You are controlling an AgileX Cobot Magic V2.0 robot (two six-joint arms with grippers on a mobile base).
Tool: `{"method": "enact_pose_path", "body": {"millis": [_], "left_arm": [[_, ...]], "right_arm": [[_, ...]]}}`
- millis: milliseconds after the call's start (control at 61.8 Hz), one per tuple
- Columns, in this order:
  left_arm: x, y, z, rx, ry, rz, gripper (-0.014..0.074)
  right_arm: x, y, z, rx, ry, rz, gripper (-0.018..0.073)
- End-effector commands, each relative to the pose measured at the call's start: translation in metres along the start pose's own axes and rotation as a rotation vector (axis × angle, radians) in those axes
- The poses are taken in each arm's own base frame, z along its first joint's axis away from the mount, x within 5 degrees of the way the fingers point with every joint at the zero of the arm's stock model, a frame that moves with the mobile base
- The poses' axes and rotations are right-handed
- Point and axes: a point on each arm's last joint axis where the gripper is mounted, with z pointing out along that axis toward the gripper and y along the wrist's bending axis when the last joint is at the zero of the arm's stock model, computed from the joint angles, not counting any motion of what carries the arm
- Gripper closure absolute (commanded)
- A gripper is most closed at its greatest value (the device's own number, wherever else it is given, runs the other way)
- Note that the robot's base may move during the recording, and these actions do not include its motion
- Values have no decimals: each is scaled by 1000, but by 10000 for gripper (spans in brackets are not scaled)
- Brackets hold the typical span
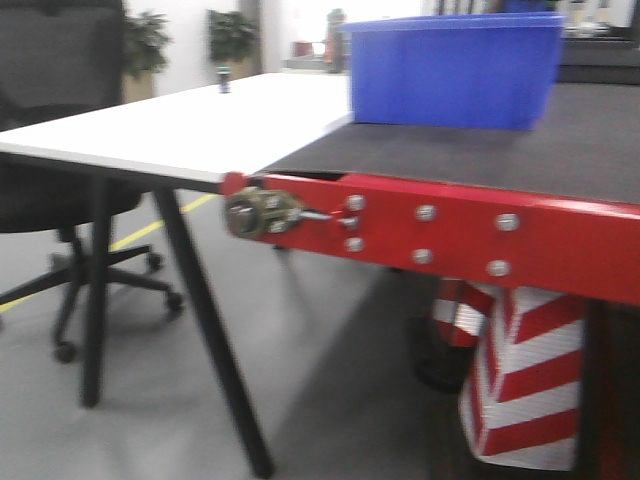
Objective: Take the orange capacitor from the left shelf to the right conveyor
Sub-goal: 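Turn the base to face the dark conveyor belt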
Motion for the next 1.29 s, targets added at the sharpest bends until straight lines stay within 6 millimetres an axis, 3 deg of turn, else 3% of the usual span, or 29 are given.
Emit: {"method": "enact_pose_path", "body": {"millis": [0,291,1277], "left_arm": [[-10,0,-2,0,-106,-3,723],[-11,4,-2,-65,-109,0,723],[-11,1,-2,-24,-107,-2,723]], "right_arm": [[-18,1,-2,-2,-114,-13,463],[-18,1,-2,-2,-114,-13,463],[-18,1,-2,-2,-114,-13,463]]}}
